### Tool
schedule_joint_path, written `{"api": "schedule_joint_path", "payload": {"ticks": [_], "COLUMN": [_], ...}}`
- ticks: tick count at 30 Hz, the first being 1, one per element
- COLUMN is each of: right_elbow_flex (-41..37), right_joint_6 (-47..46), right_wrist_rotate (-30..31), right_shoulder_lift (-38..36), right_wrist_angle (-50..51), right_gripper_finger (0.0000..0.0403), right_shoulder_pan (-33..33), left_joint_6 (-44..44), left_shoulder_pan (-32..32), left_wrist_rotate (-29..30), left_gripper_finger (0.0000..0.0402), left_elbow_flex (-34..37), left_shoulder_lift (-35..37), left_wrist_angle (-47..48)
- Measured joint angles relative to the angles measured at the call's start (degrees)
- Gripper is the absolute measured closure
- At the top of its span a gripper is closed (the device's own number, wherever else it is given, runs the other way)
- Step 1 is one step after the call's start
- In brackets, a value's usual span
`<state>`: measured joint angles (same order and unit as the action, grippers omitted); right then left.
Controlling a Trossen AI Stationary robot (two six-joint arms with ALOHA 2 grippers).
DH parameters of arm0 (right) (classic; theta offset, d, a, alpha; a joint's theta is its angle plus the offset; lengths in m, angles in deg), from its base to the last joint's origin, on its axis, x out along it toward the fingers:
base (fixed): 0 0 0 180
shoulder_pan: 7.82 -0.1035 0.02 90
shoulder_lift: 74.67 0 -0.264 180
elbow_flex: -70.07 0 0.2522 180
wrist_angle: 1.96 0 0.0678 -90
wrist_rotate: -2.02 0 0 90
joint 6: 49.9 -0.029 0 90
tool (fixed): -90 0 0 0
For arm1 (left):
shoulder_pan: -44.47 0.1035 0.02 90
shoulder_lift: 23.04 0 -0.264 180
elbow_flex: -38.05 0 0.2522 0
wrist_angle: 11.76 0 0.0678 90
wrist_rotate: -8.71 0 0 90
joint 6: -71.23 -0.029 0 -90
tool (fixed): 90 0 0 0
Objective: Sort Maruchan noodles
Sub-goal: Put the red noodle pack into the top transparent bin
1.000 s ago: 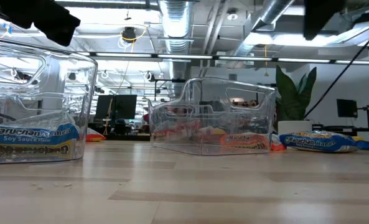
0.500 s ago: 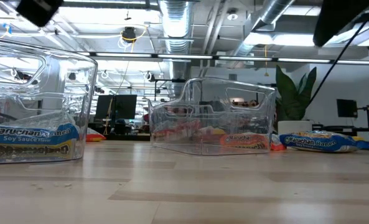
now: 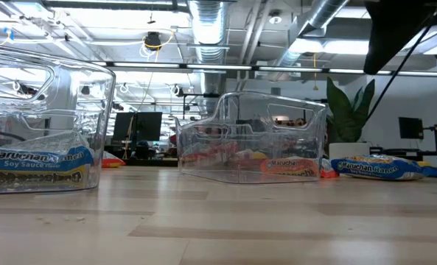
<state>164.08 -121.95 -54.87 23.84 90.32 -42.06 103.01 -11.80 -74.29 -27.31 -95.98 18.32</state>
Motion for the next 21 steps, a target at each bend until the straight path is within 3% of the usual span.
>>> {"api": "schedule_joint_path", "payload": {"ticks": [5, 11, 16, 21], "right_elbow_flex": [0.00, 0.00, 0.00, 0.00], "right_joint_6": [0.02, 0.02, 0.02, 0.00], "right_wrist_rotate": [1.11, 2.01, 2.05, 2.91], "right_shoulder_lift": [-0.04, -0.04, -0.04, -0.04], "right_wrist_angle": [0.02, -0.10, -0.07, -0.11], "right_gripper_finger": [0.0304, 0.0304, 0.0304, 0.0304], "right_shoulder_pan": [0.00, 0.15, 0.15, 0.15], "left_joint_6": [12.36, 11.18, 8.71, 11.79], "left_shoulder_pan": [-4.52, -6.29, -5.79, -6.09], "left_wrist_rotate": [0.56, -2.14, -0.67, 6.64], "left_gripper_finger": [0.0243, 0.0224, 0.0221, 0.0221], "left_elbow_flex": [-11.18, -15.81, -18.28, -19.89], "left_shoulder_lift": [-12.91, -24.75, -28.69, -28.08], "left_wrist_angle": [21.39, 25.16, 31.95, 44.71]}}
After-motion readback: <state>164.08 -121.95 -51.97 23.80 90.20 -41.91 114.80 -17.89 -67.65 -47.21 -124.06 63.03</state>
